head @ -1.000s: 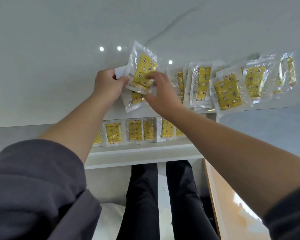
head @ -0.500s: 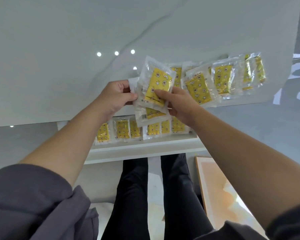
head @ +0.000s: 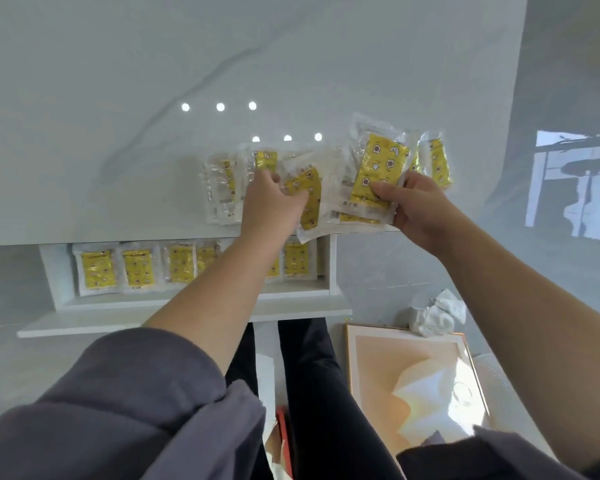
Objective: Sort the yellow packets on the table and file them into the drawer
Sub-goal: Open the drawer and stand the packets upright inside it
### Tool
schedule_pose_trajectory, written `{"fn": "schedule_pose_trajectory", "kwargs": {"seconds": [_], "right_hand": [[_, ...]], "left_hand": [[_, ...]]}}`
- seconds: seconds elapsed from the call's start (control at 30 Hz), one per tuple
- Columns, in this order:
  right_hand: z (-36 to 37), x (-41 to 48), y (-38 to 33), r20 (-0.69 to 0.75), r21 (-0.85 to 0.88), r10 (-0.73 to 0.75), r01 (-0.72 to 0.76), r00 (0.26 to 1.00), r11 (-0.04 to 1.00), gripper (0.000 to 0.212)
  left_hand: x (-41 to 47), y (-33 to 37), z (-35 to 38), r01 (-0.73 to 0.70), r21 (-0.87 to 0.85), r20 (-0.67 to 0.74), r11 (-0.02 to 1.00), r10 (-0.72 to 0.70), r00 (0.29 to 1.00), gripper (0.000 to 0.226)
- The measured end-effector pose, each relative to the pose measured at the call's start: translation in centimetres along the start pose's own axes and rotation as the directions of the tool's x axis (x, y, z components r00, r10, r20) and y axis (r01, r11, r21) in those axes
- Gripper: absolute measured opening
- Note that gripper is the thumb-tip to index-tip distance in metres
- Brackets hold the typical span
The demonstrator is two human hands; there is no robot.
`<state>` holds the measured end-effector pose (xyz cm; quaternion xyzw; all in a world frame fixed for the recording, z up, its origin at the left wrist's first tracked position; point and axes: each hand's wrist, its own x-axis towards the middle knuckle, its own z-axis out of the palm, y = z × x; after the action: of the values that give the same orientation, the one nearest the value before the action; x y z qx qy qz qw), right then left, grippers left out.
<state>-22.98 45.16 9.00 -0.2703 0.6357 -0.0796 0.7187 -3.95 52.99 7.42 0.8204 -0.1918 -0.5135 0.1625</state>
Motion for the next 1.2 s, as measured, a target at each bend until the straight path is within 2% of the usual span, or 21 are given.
{"fn": "schedule_pose_trajectory", "kwargs": {"seconds": [0.07, 0.13, 0.2, 0.3, 0.67, 0.77, 0.83, 1.0, 1.1, 1.2], "right_hand": [[-1.4, 0.4, -0.5, -0.042, -0.014, -0.009, 0.009, 0.999, 1.000, 0.040], [-2.3, 0.8, -0.9, -0.042, -0.045, -0.016, 0.014, 0.999, 0.999, 0.034], [-2.8, 1.2, -1.1, -0.025, -0.077, -0.019, 0.017, 1.000, 0.997, 0.025], [-2.8, 1.7, -1.3, 0.001, -0.106, -0.022, 0.022, 1.000, 0.994, 0.023], [-2.7, 2.7, -0.4, -0.007, -0.143, -0.017, 0.016, 1.000, 0.990, 0.028], [-2.6, 2.7, -0.3, -0.013, -0.114, -0.019, 0.017, 1.000, 0.993, 0.022], [-2.5, 2.4, -0.2, -0.013, -0.074, -0.017, 0.016, 1.000, 0.997, 0.020], [-1.4, 2.0, 0.4, 0.022, -0.019, -0.005, 0.005, 1.000, 1.000, 0.026], [-0.3, 1.4, 1.5, 0.088, -0.050, 0.013, -0.009, 0.996, 0.999, 0.027], [0.9, 0.9, 2.8, 0.149, -0.114, 0.036, -0.019, 0.988, 0.993, 0.026]], "left_hand": [[-0.1, 0.3, 1.3, -0.070, 0.136, -0.087, 0.988, 0.082, 0.993, 0.071], [0.3, 0.0, 2.4, -0.138, 0.319, -0.144, 0.938, 0.192, 0.971, 0.084], [1.0, -0.3, 2.9, -0.171, 0.479, -0.164, 0.861, 0.279, 0.946, 0.085], [2.1, -0.4, 2.7, -0.184, 0.562, -0.187, 0.806, 0.340, 0.921, 0.069], [3.8, -0.2, 0.6, -0.260, 0.503, -0.136, 0.824, 0.372, 0.918, 0.015], [3.7, -0.4, -0.4, -0.312, 0.432, -0.097, 0.846, 0.387, 0.917, 0.016], [2.9, -0.5, -1.3, -0.368, 0.301, -0.059, 0.880, 0.402, 0.914, 0.012], [0.7, -1.6, -3.9, -0.385, 0.127, -0.019, 0.914, 0.390, 0.921, 0.008], [0.1, -3.2, -5.7, -0.359, 0.105, 0.036, 0.927, 0.357, 0.933, 0.011], [-0.6, -5.3, -7.0, -0.356, 0.138, 0.153, 0.924, 0.336, 0.929, 0.025]]}}
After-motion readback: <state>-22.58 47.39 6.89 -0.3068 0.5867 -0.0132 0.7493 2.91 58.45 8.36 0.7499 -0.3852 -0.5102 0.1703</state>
